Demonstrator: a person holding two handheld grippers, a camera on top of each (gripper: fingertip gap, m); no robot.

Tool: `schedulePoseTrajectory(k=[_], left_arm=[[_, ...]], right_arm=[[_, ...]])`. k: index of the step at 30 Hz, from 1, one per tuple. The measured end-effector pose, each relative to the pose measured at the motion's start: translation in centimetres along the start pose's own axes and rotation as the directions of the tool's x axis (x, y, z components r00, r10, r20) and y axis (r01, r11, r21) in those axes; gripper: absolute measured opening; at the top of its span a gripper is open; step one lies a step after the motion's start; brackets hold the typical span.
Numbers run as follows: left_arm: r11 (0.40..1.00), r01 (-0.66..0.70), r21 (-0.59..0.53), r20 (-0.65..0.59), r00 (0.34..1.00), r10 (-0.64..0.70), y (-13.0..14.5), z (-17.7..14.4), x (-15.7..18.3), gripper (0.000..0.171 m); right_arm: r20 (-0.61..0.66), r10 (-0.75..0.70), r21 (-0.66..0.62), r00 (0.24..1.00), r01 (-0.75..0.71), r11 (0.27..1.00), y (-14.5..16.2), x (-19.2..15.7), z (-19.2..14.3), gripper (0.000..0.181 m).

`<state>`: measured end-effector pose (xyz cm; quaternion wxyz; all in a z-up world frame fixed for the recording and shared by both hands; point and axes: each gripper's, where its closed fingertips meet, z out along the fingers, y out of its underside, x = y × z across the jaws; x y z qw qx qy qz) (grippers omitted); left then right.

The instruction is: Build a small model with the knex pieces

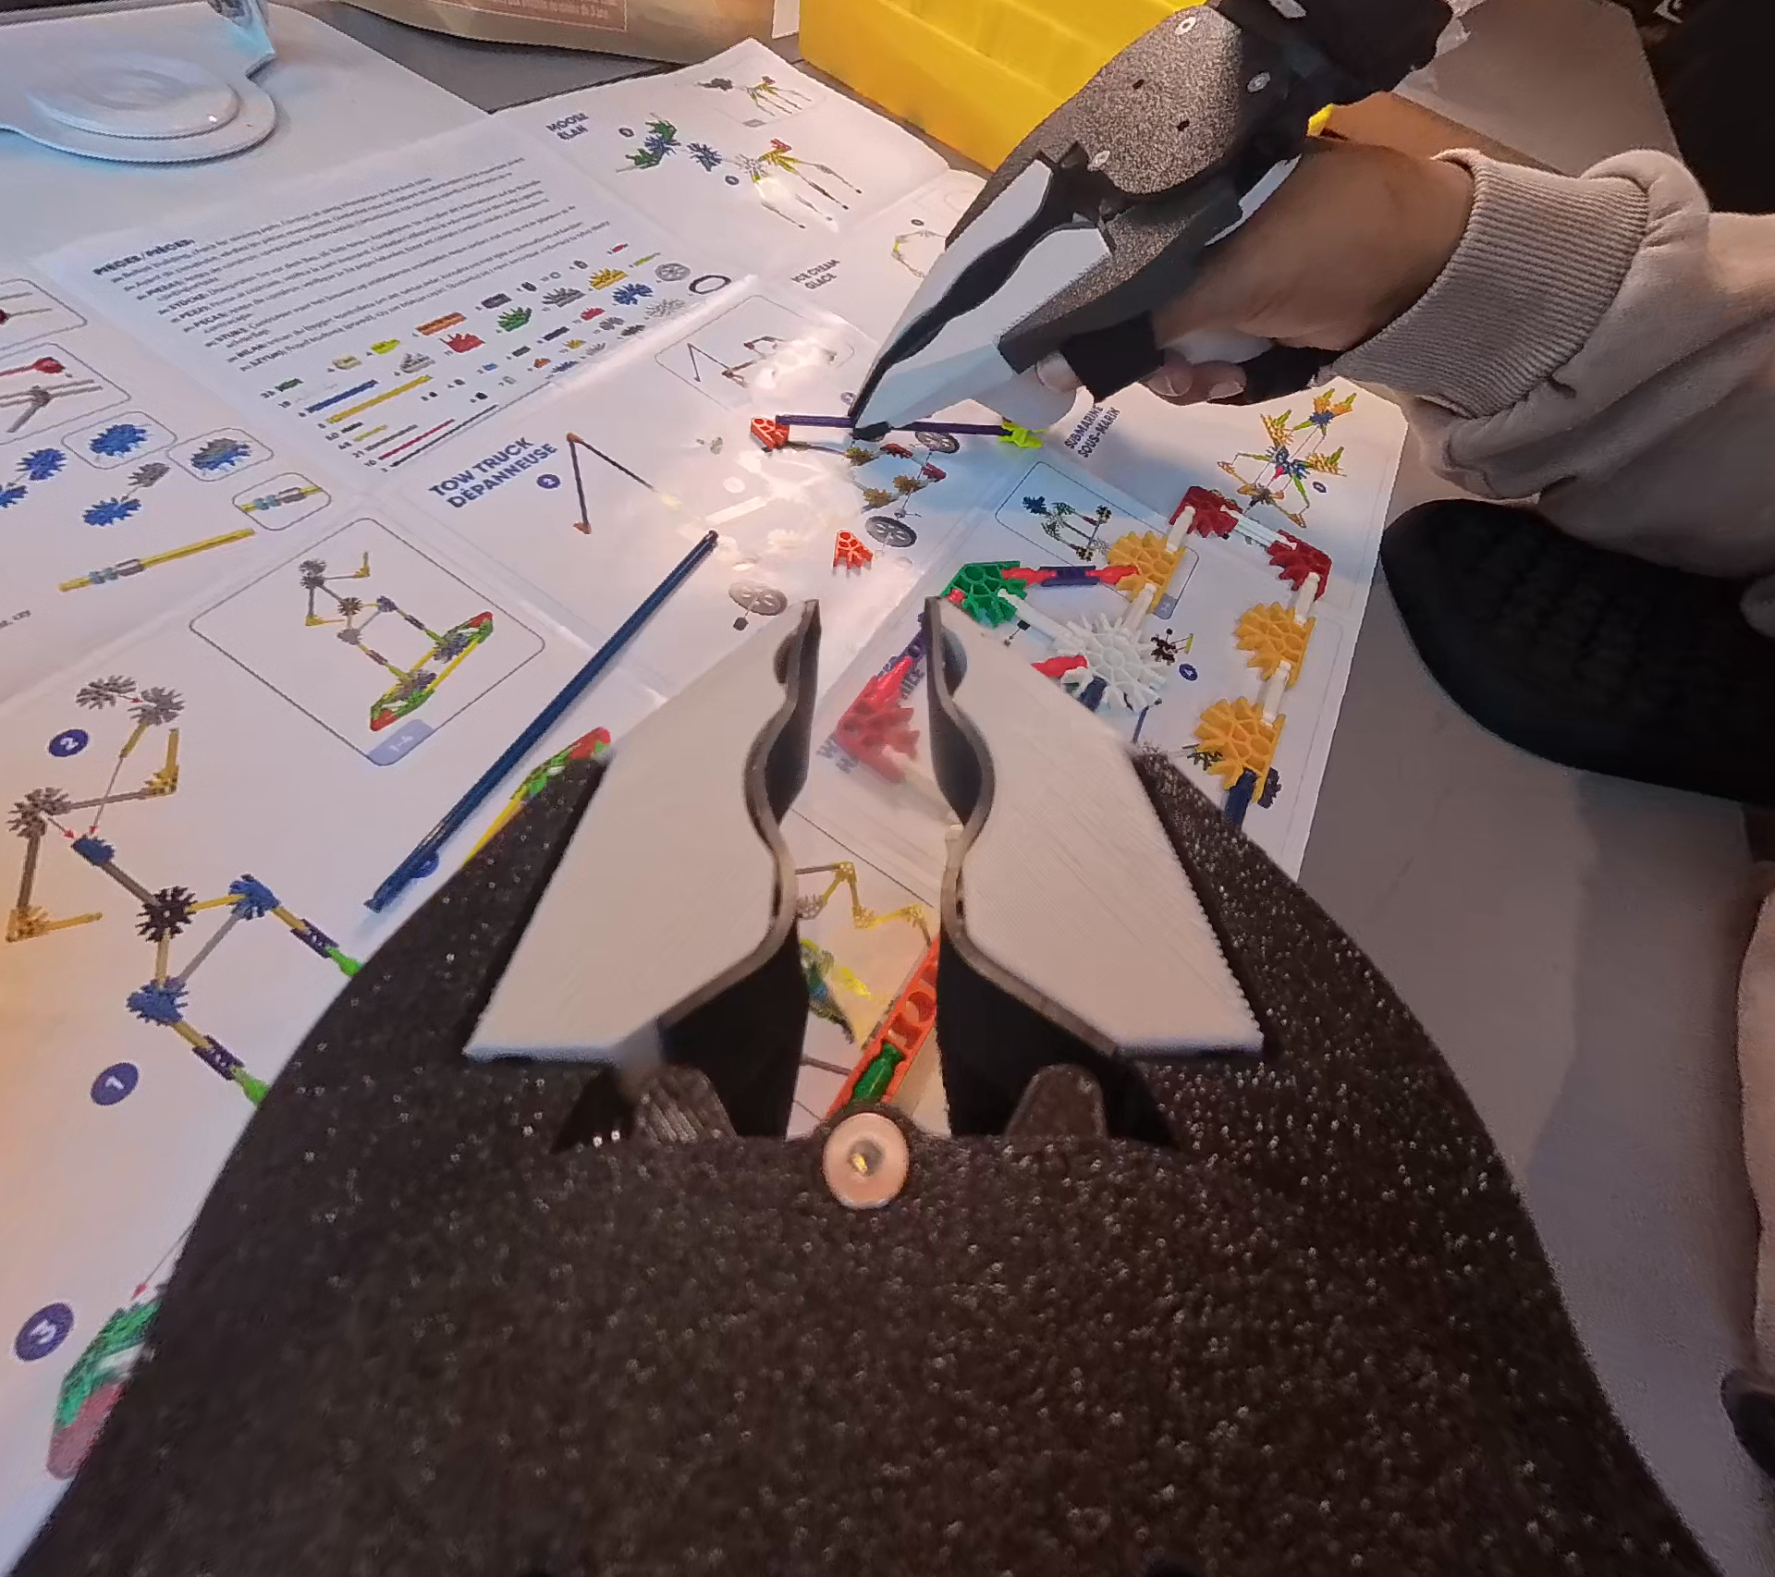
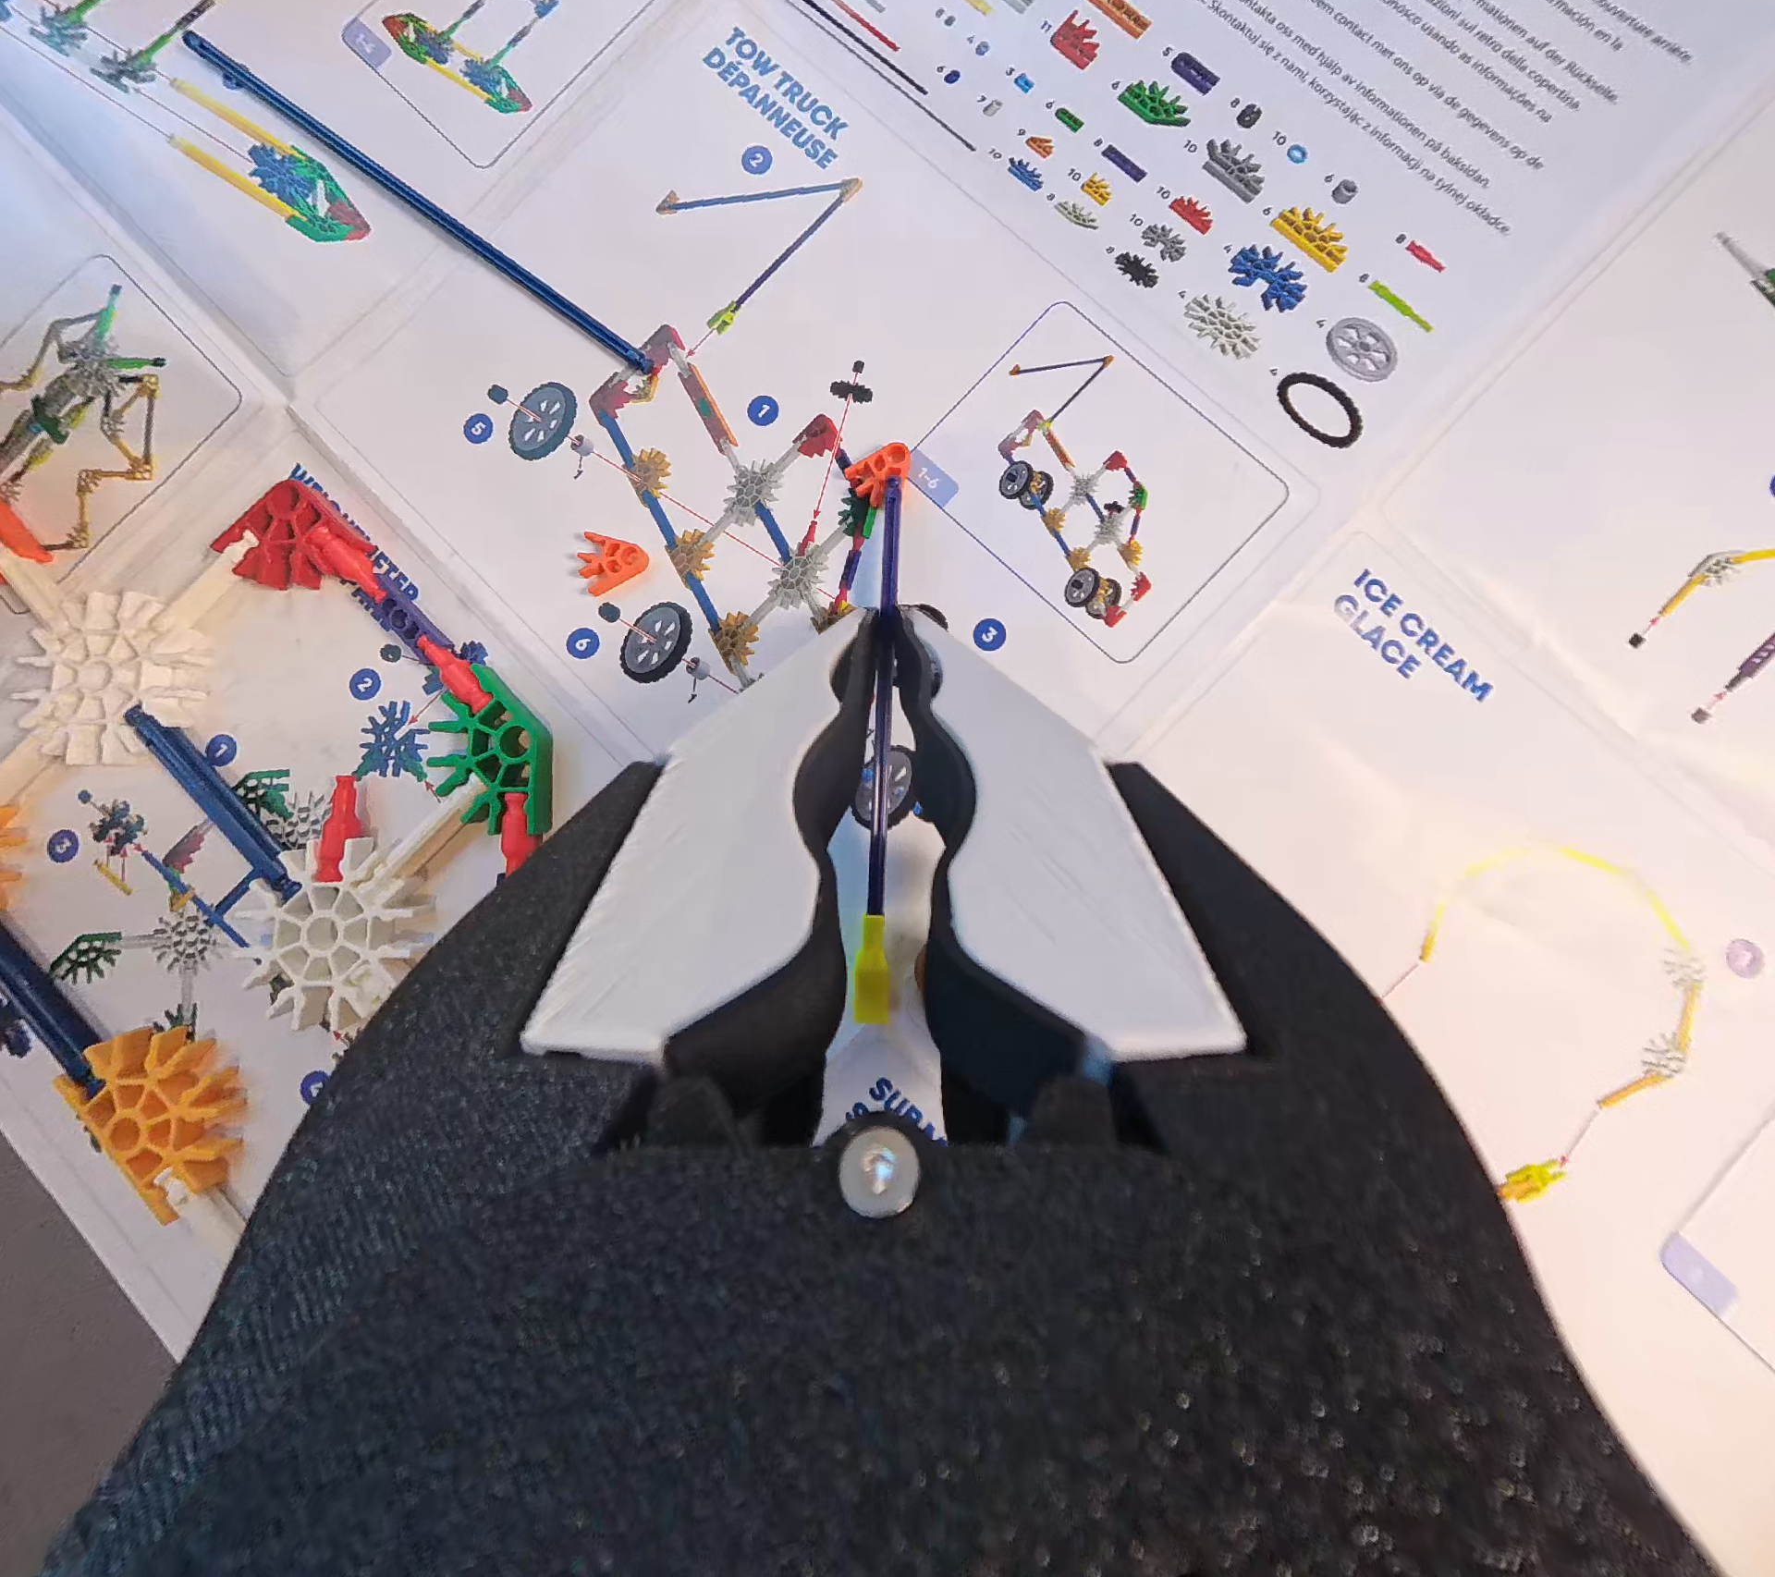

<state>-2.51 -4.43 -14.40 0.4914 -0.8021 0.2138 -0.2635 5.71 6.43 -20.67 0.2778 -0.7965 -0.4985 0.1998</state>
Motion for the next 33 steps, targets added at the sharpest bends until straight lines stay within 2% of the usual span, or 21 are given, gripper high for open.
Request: schedulePoseTrajectory(k=[8, 14, 16, 19, 23, 27, 33], left_arm=[[0.995, -0.090, -0.034, 0.124, 0.988, 0.094, 0.3, -0.2, -1.4, 0.023], [0.993, -0.111, -0.041, 0.135, 0.984, 0.116, 0.3, -0.2, -1.3, 0.024], [0.993, -0.113, -0.039, 0.133, 0.984, 0.117, 0.3, -0.3, -1.2, 0.024], [0.993, -0.112, -0.033, 0.128, 0.985, 0.116, 0.2, -0.4, -1.1, 0.024], [0.994, -0.103, -0.033, 0.120, 0.987, 0.107, 0.3, -0.3, -1.1, 0.024], [0.993, -0.111, -0.029, 0.117, 0.987, 0.113, 0.2, -0.4, -0.9, 0.024], [0.994, -0.109, -0.024, 0.111, 0.988, 0.111, 0.1, -0.5, -0.9, 0.024]], right_arm=[[-0.012, 0.005, -0.025, 1.000, -0.005, 1.000, 0.2, -0.2, 0.1, 0.001], [-0.032, 0.004, -0.047, 0.999, -0.005, 0.999, 0.2, -0.2, 0.1, 0.002], [-0.039, -0.010, -0.060, 0.999, 0.007, 0.998, 0.3, -0.1, 0.1, 0.011], [-0.031, -0.049, -0.024, 0.998, 0.049, 0.999, -1.1, 0.1, -0.5, 0.013], [0.015, -0.127, -0.050, 0.992, 0.128, 0.991, -3.1, 0.5, -0.3, 0.001], [0.107, -0.132, -0.131, 0.985, 0.146, 0.981, -3.1, 0.1, 1.2, 0.000], [0.131, -0.127, -0.191, 0.983, 0.151, 0.970, -2.2, -0.1, 1.8, 0.000]])
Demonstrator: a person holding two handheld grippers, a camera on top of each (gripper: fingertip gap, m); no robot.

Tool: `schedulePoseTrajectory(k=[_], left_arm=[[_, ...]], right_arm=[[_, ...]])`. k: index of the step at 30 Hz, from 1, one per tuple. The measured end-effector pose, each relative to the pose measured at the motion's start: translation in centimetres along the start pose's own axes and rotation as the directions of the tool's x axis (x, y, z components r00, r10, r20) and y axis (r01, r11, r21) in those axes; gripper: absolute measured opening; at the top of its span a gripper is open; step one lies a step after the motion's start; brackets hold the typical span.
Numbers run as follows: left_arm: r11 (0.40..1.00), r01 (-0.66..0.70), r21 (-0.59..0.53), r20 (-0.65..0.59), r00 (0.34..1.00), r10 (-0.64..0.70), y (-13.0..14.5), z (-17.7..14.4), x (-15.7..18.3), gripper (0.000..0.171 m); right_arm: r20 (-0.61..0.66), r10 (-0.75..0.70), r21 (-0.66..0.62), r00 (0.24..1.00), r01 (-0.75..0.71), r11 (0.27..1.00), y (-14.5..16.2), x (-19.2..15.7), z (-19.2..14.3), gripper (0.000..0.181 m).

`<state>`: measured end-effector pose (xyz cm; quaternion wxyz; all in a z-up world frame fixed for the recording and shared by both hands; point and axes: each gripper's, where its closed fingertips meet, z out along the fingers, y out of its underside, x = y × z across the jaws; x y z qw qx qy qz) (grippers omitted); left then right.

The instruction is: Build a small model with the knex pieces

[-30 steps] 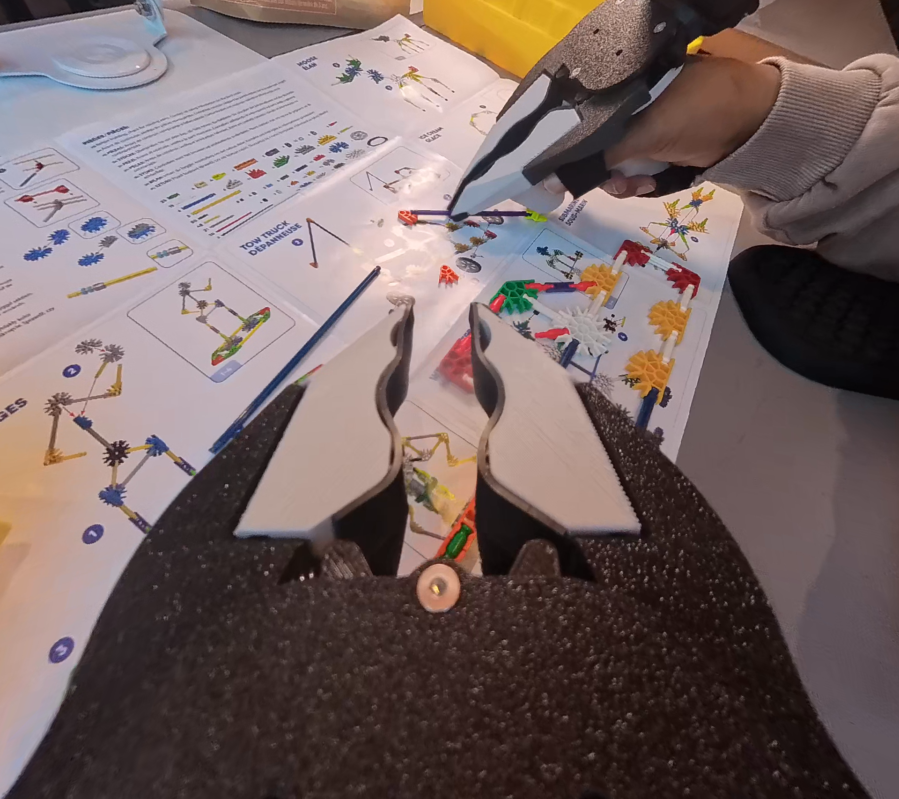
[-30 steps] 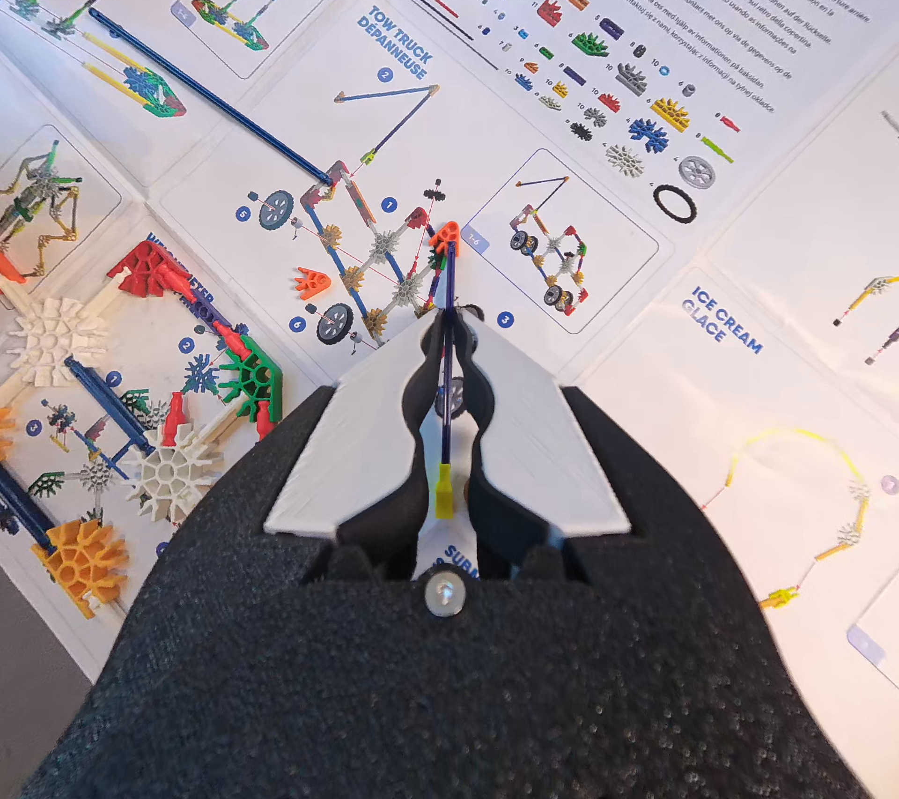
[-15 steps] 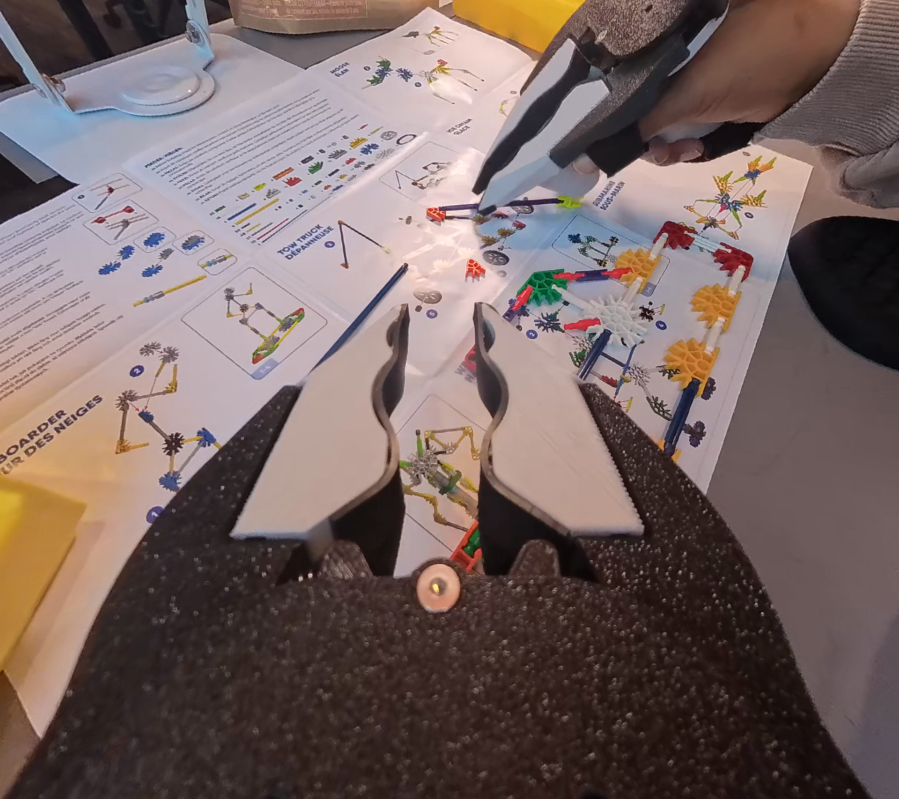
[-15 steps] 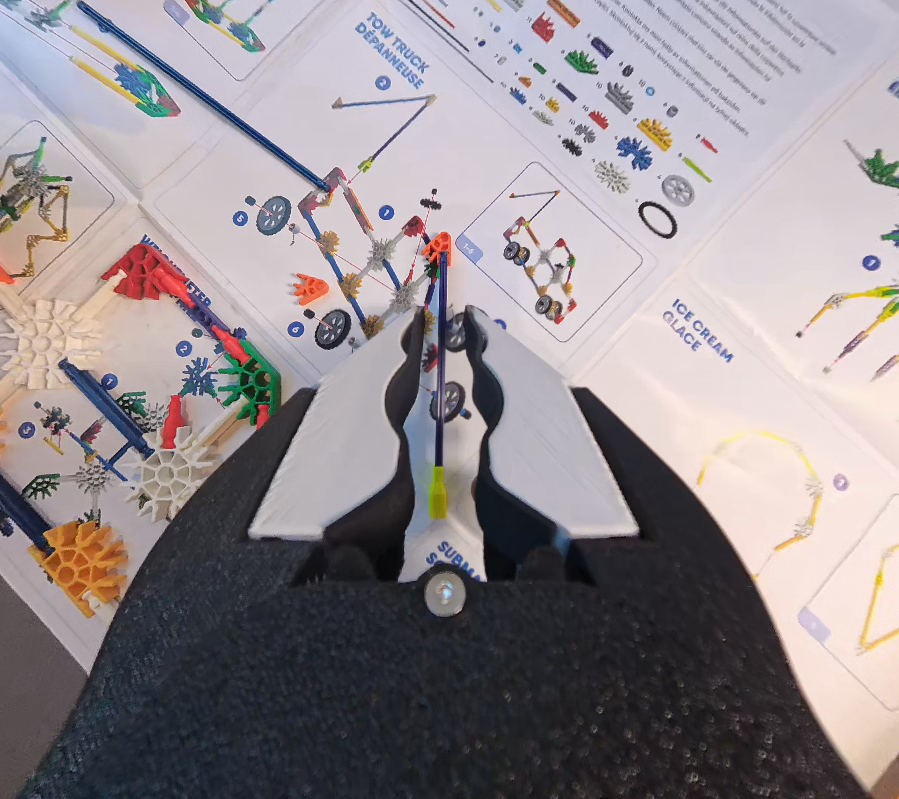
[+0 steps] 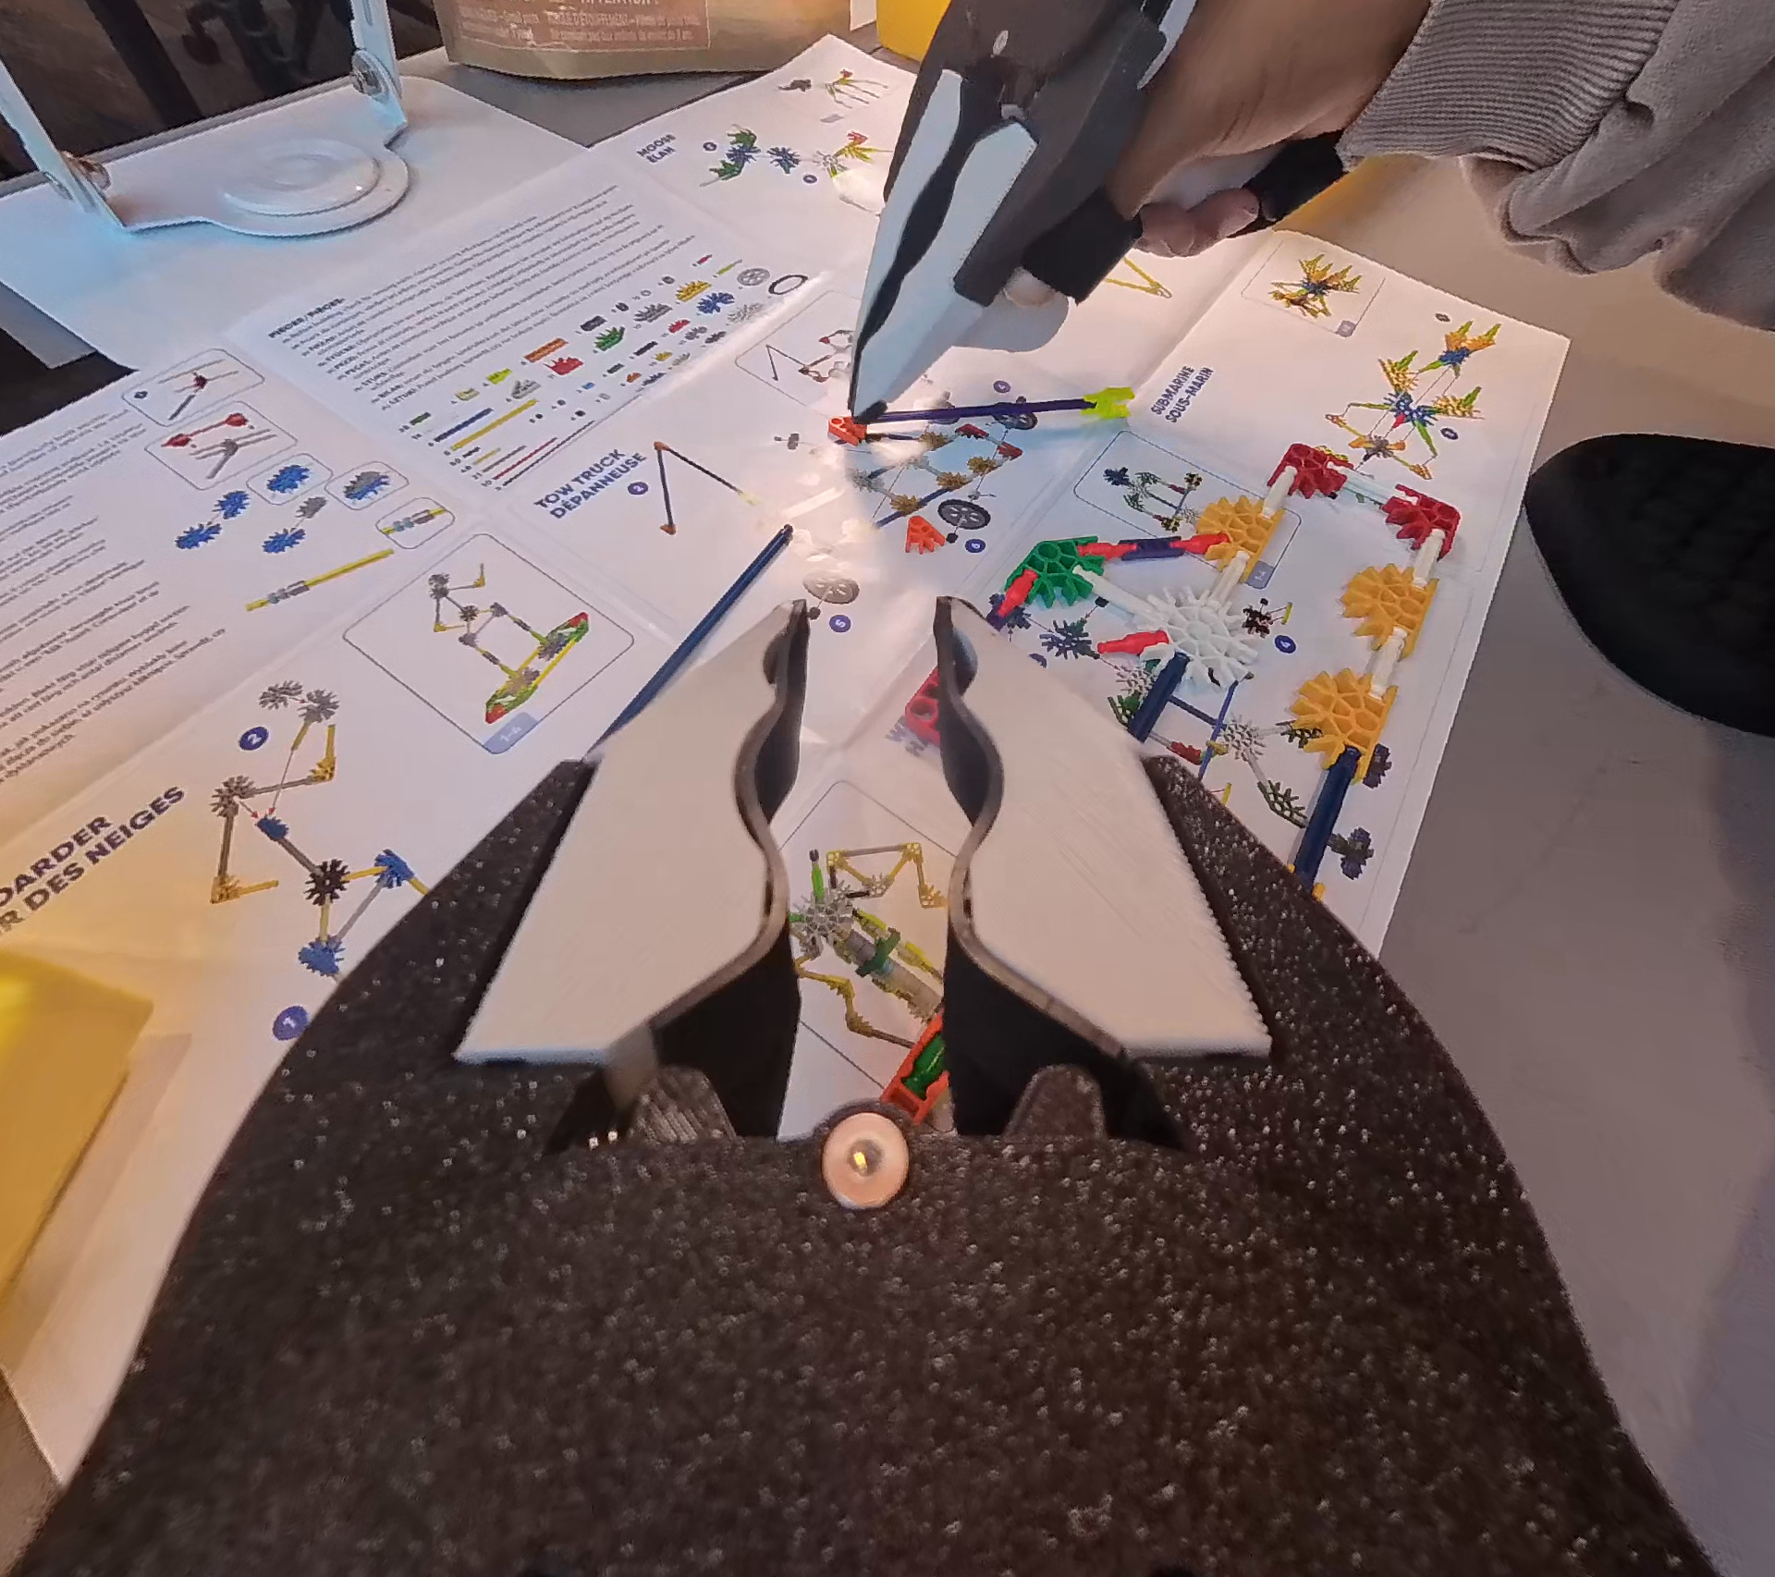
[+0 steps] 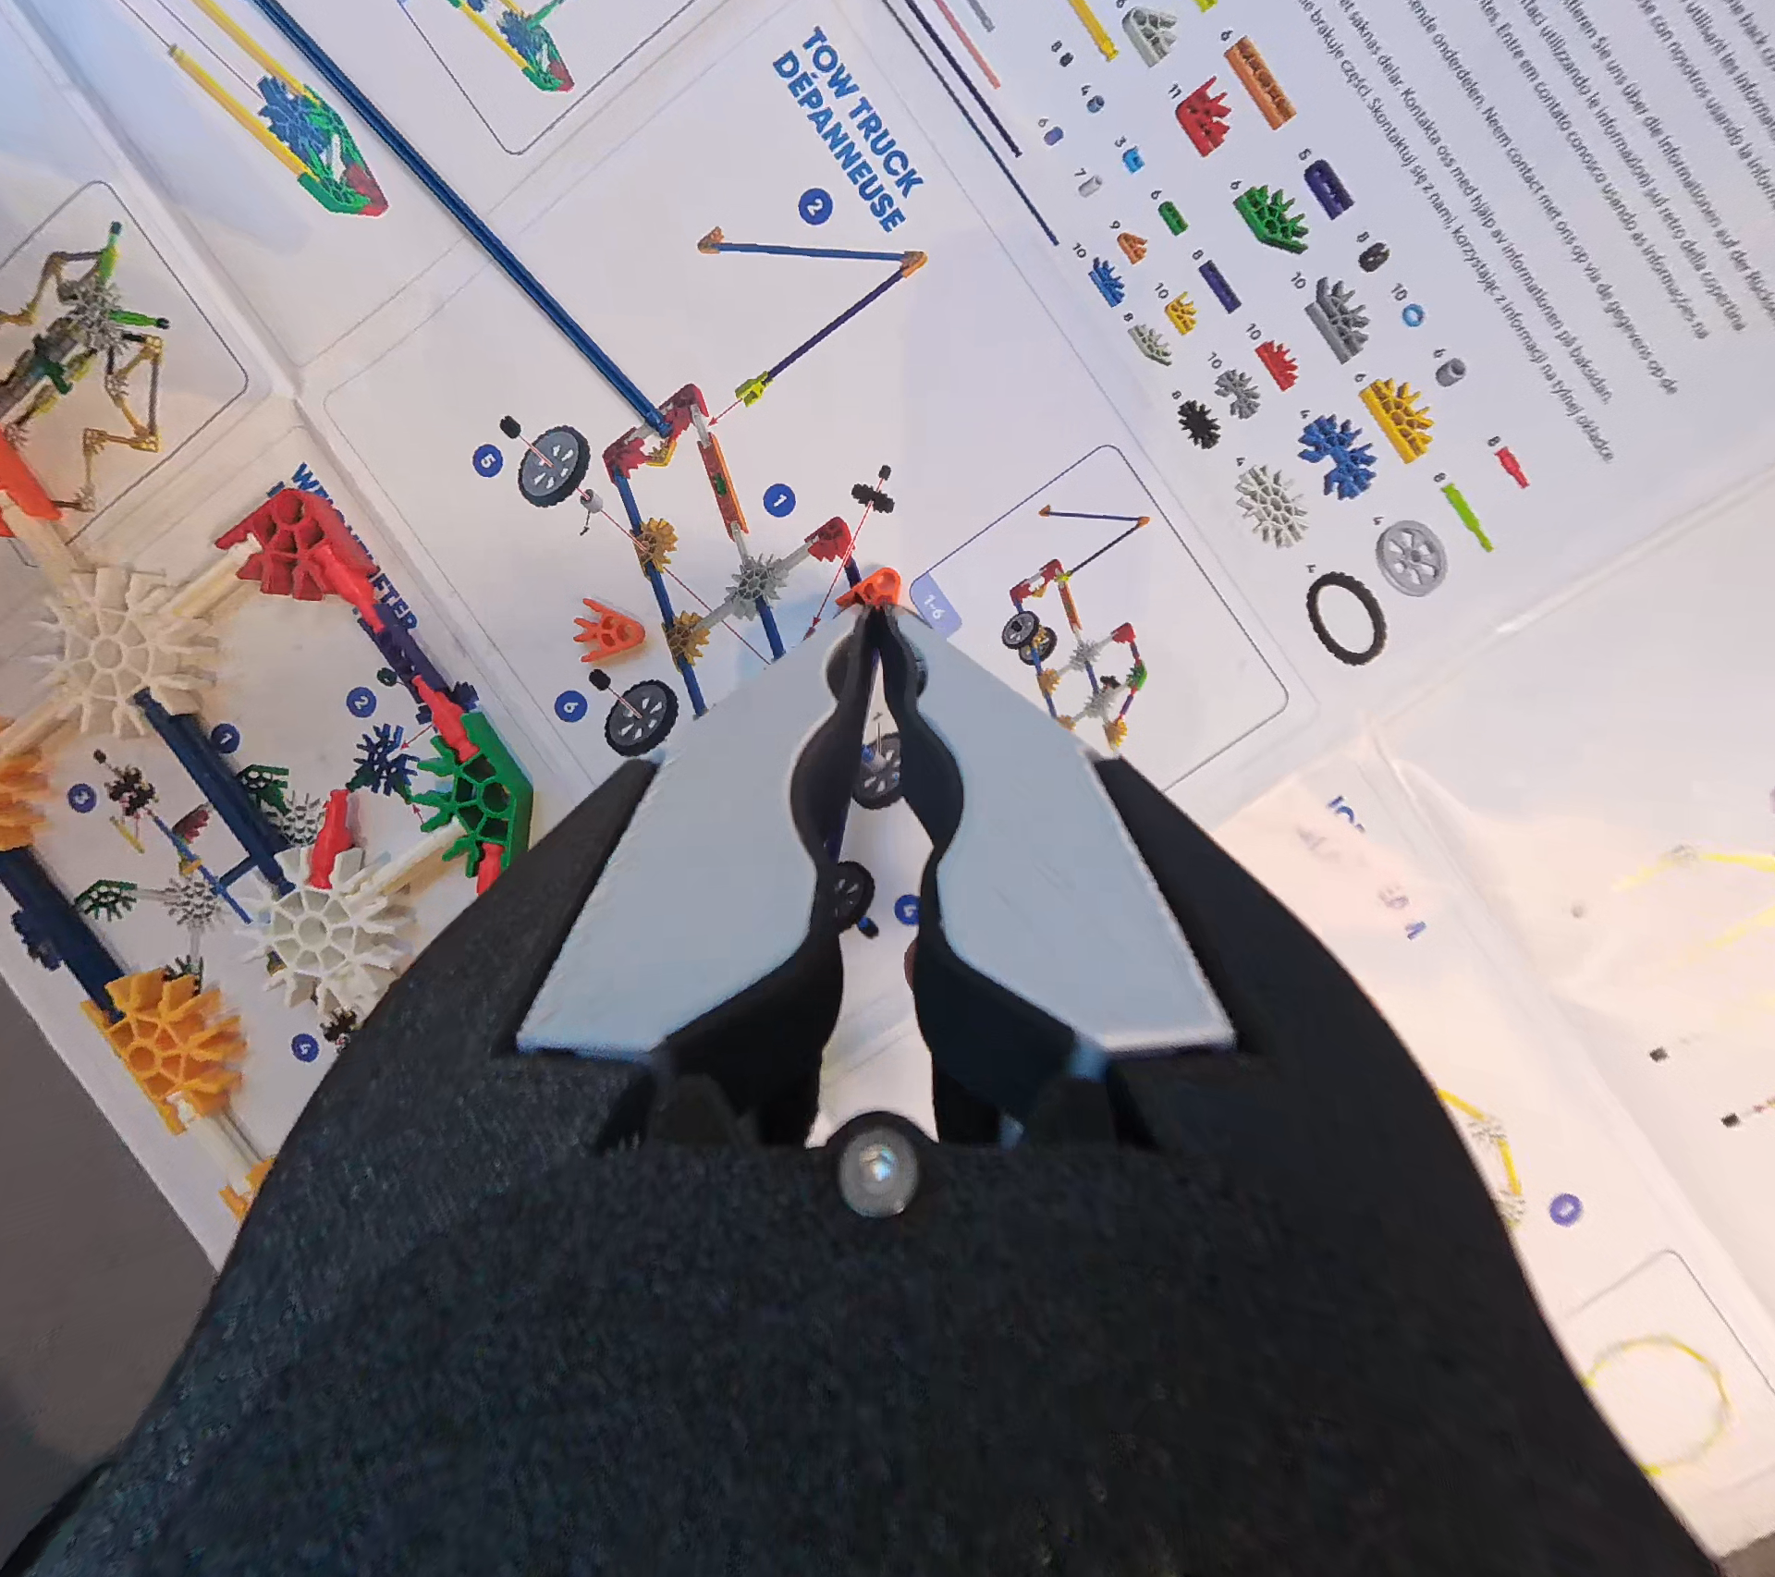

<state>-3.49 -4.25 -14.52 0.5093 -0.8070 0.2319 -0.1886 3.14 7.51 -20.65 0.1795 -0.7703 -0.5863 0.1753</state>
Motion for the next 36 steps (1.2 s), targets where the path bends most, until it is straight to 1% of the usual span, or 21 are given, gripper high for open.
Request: schedulePoseTrajectory(k=[6, 12, 19, 22, 25, 27, 29, 32, 36], left_arm=[[1.000, -0.001, -0.008, -0.007, 1.000, 0.001, 0.22, 0.16, 0.16, 0.024], [1.000, -0.001, -0.009, -0.013, 1.000, 0.001, 0.26, 0.23, 0.32, 0.024], [1.000, -0.005, -0.007, -0.022, 1.000, 0.005, 0.14, 0.27, 0.64, 0.024], [1.000, -0.006, -0.003, -0.021, 1.000, 0.006, 0.04, 0.19, 0.61, 0.024], [1.000, -0.003, -0.004, -0.020, 1.000, 0.003, 0.12, 0.19, 0.54, 0.024], [1.000, -0.004, -0.005, -0.021, 1.000, 0.004, 0.15, 0.21, 0.56, 0.024], [1.000, -0.007, -0.005, -0.019, 1.000, 0.007, 0.15, 0.22, 0.56, 0.024], [1.000, -0.005, -0.009, -0.023, 1.000, 0.005, 0.26, 0.28, 0.60, 0.024], [1.000, -0.010, -0.008, -0.021, 1.000, 0.010, 0.22, 0.24, 0.62, 0.024]], right_arm=[[0.002, 0.005, -0.020, 1.000, -0.005, 1.000, 0.01, -0.03, 0.02, 0.000], [0.031, 0.010, -0.073, 0.999, -0.008, 0.997, 0.08, -0.18, 0.14, 0.000], [0.052, -0.038, -0.136, 0.998, 0.044, 0.990, 0.12, -0.14, 0.21, 0.000], [0.071, -0.013, -0.119, 0.997, 0.021, 0.993, 0.09, -0.16, 0.20, 0.000], [0.085, 0.020, -0.073, 0.996, -0.014, 0.997, 0.07, -0.14, 0.14, 0.000], [0.106, 0.049, -0.032, 0.993, -0.046, 0.998, -0.17, -0.19, -0.03, 0.006], [0.115, 0.066, 0.011, 0.991, -0.067, 0.998, -0.69, -0.16, -0.46, 0.007], [0.097, 0.054, -0.004, 0.994, -0.054, 0.999, -0.37, 0.29, -0.64, 0.000], [0.102, 0.042, -0.039, 0.994, -0.039, 0.998, 0.09, 0.12, -0.25, 0.000]])
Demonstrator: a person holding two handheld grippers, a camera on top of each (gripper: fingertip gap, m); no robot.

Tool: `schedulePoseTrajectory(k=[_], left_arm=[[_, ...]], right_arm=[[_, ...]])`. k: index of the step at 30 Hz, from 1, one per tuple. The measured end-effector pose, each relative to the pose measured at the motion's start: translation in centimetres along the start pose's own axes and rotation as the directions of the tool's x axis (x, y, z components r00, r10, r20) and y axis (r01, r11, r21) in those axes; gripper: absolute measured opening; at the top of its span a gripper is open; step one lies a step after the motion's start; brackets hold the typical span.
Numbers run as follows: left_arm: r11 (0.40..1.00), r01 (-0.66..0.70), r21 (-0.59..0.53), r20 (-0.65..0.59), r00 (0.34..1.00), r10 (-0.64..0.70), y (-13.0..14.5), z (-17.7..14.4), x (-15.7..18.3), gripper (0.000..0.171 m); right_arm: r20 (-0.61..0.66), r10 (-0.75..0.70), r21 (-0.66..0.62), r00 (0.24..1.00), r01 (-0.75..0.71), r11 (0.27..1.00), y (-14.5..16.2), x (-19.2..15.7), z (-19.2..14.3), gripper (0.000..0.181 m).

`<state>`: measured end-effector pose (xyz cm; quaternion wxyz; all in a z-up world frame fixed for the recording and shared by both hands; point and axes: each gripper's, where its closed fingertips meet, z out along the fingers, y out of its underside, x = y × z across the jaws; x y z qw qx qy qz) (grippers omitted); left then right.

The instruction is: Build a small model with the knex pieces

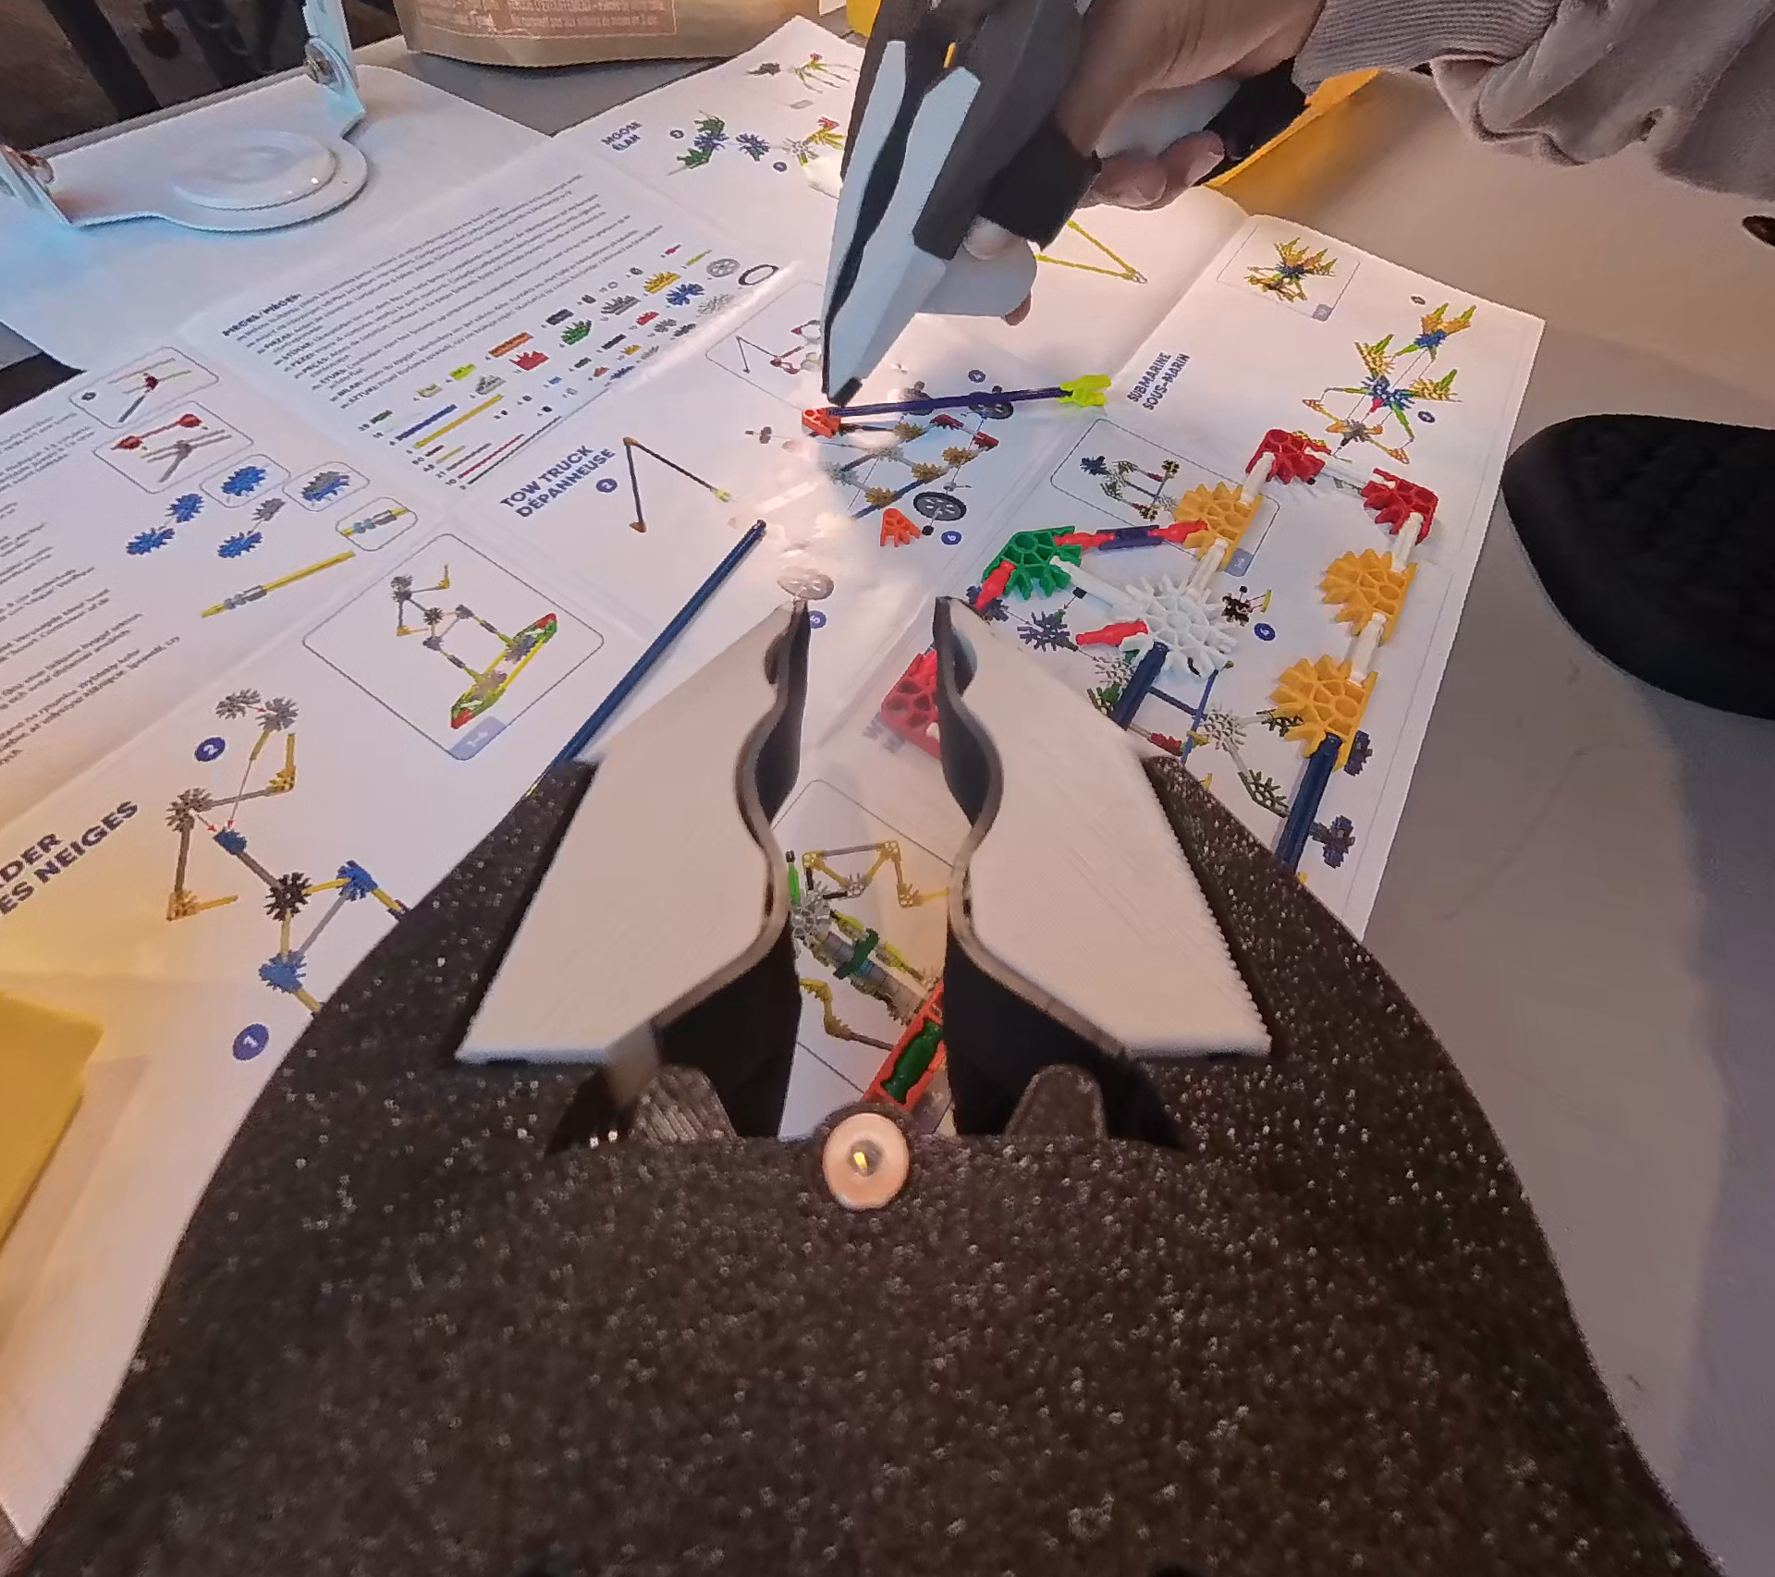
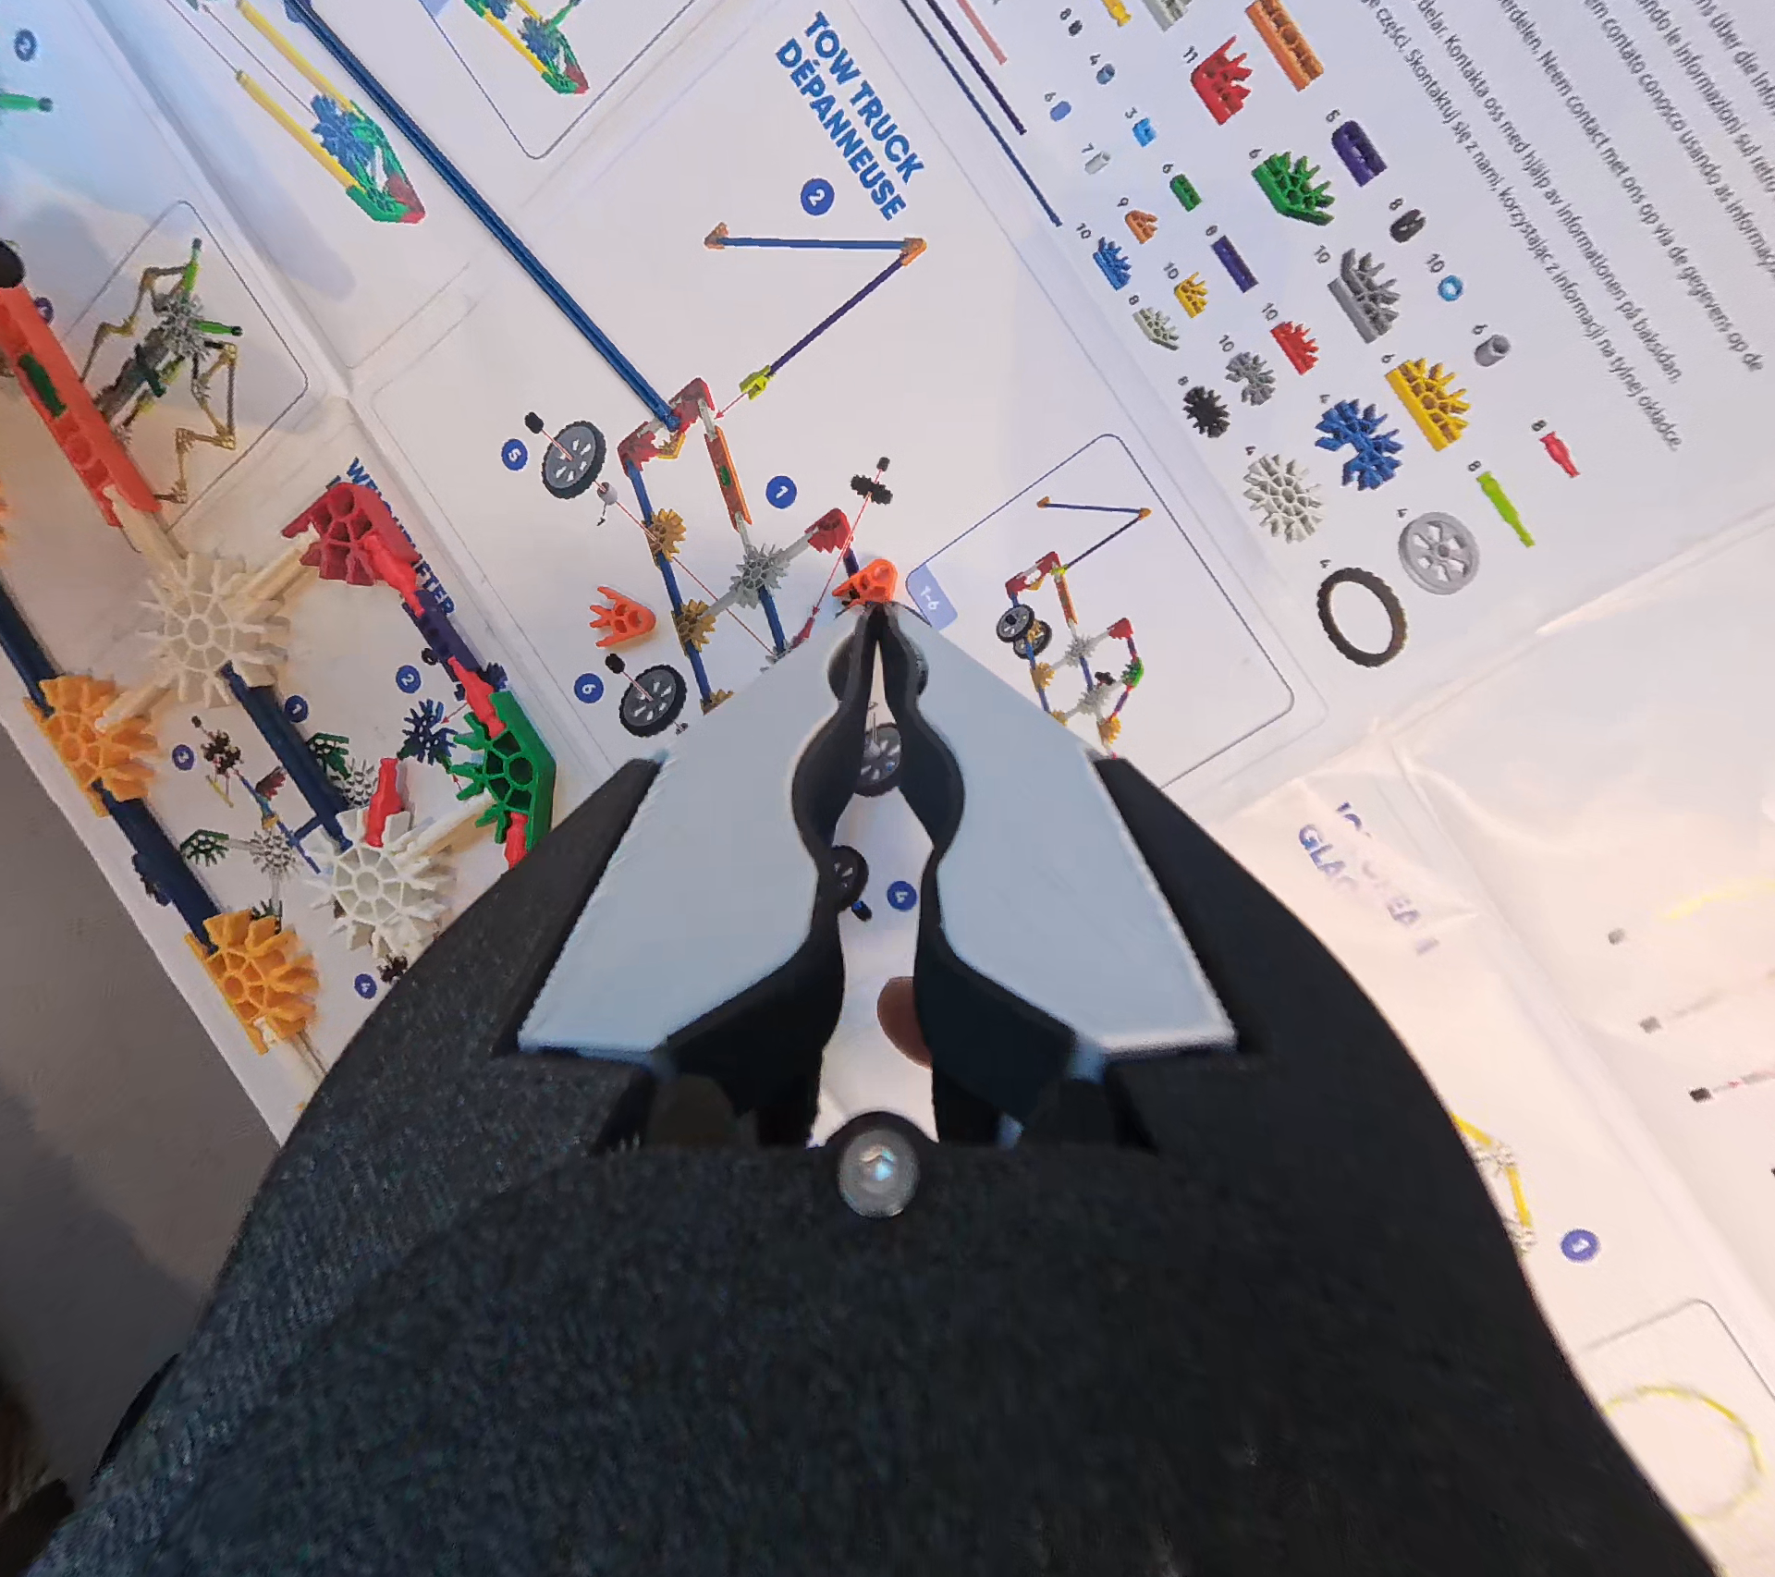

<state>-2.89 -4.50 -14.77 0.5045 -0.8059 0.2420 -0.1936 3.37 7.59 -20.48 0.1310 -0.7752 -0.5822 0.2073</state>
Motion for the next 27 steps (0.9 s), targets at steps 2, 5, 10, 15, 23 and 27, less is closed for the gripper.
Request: schedulePoseTrajectory(k=[2, 5, 10, 15, 23, 27], left_arm=[[1.000, 0.000, 0.001, 0.000, 1.000, 0.000, 0.0, 0.0, 0.0, 0.024], [1.000, -0.001, 0.002, 0.000, 1.000, 0.001, -0.1, -0.1, 0.0, 0.024], [1.000, -0.003, 0.001, -0.002, 1.000, 0.003, 0.0, 0.0, 0.1, 0.024], [1.000, -0.007, 0.005, -0.004, 1.000, 0.007, -0.2, -0.1, 0.2, 0.024], [1.000, -0.022, 0.005, 0.000, 1.000, 0.022, -0.3, -0.2, 0.4, 0.024], [1.000, -0.025, -0.005, 0.012, 1.000, 0.025, 0.0, -0.1, 0.0, 0.023]], right_arm=[[-0.001, -0.007, -0.010, 1.000, 0.007, 1.000, 0.0, -0.1, 0.1, 0.000], [-0.010, -0.010, -0.037, 1.000, 0.010, 0.999, 0.1, 0.0, 0.2, 0.000], [-0.025, -0.056, -0.110, 0.998, 0.053, 0.993, 0.3, -0.1, 0.4, 0.000], [-0.019, -0.097, -0.169, 0.995, 0.092, 0.981, 0.3, -0.1, 0.4, 0.000], [-0.080, -0.114, -0.111, 0.990, 0.105, 0.988, 0.1, 0.0, 0.3, 0.003], [-0.051, -0.043, 0.015, 0.998, 0.044, 0.999, 0.0, -0.4, -0.7, 0.017]])
